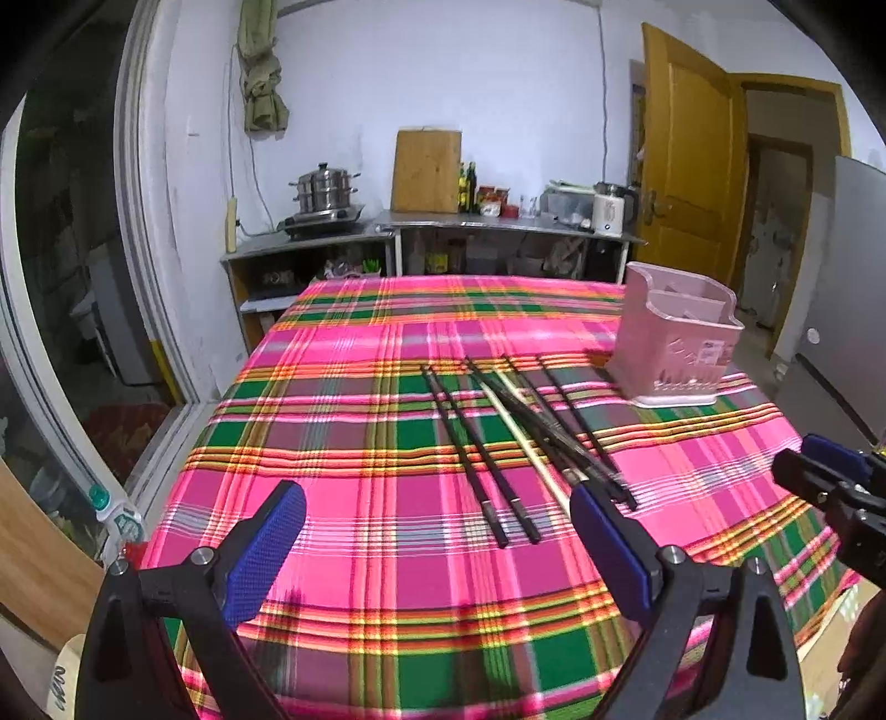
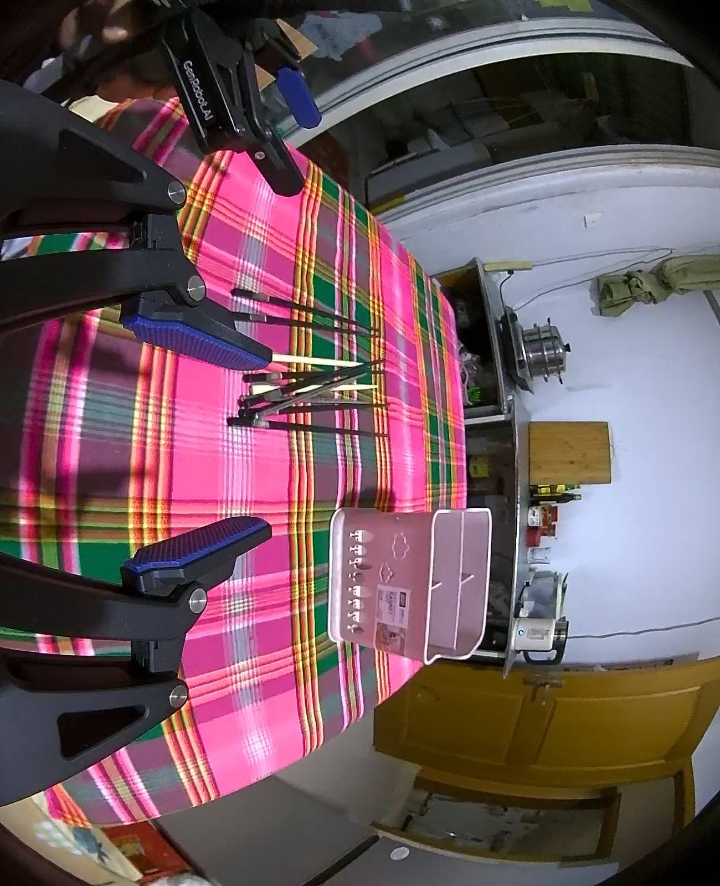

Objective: Organize utensils
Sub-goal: 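Move both tools down to the pile of chopsticks on the tablecloth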

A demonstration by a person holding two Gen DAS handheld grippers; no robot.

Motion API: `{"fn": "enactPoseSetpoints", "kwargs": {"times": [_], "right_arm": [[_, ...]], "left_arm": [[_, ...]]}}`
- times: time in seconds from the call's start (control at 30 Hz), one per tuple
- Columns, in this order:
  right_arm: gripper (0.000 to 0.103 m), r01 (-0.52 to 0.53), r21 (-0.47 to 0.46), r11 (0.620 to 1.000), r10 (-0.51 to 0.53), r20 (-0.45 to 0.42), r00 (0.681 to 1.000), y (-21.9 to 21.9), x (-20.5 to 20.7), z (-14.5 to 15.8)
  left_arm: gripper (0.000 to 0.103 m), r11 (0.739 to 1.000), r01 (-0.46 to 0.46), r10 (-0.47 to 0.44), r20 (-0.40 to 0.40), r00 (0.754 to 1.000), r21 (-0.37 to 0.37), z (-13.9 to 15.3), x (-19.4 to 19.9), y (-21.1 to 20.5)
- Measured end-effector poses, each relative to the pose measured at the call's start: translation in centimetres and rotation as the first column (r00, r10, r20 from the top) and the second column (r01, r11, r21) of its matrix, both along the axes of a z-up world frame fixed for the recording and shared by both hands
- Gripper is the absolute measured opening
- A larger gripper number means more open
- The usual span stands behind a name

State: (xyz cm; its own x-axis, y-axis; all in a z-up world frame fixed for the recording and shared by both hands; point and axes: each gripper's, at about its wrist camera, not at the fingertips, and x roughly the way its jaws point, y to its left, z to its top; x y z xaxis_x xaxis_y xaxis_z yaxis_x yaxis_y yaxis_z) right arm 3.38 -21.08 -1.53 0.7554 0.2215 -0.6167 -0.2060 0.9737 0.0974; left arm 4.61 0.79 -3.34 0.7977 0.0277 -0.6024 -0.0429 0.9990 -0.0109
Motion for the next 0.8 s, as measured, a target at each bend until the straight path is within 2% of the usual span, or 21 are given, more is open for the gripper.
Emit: {"fn": "enactPoseSetpoints", "kwargs": {"times": [0.27, 0.47, 0.57, 0.63, 0.73, 0.8], "right_arm": [[0.056, -0.046, -0.009, 0.999, 0.046, -0.037, 0.998, 1.3, 4.0, -1.7], [0.056, -0.059, -0.032, 0.998, 0.057, -0.058, 0.997, 2.4, 7.9, -3.0], [0.056, -0.060, -0.052, 0.997, 0.056, -0.071, 0.996, 2.8, 10.0, -3.8], [0.056, -0.059, -0.071, 0.996, 0.054, -0.080, 0.995, 3.1, 11.4, -4.4], [0.056, -0.056, -0.082, 0.995, 0.046, -0.116, 0.992, 3.3, 13.4, -5.3], [0.051, -0.056, -0.074, 0.996, 0.045, -0.144, 0.989, 3.5, 15.1, -6.1]], "left_arm": [[0.097, 0.999, -0.028, 0.026, -0.082, 0.996, -0.017, -3.0, 5.4, 2.1], [0.090, 0.995, -0.036, 0.019, -0.170, 0.985, -0.098, -5.5, 9.9, 3.7], [0.089, 0.994, -0.036, 0.016, -0.195, 0.981, -0.100, -6.5, 12.0, 3.9], [0.082, 0.994, -0.039, 0.016, -0.211, 0.977, -0.105, -7.1, 13.3, 4.1], [0.082, 0.991, -0.026, -0.007, -0.243, 0.970, -0.132, -7.9, 15.2, 4.1], [0.082, 0.991, -0.020, -0.015, -0.254, 0.967, -0.132, -8.3, 16.1, 4.0]]}}
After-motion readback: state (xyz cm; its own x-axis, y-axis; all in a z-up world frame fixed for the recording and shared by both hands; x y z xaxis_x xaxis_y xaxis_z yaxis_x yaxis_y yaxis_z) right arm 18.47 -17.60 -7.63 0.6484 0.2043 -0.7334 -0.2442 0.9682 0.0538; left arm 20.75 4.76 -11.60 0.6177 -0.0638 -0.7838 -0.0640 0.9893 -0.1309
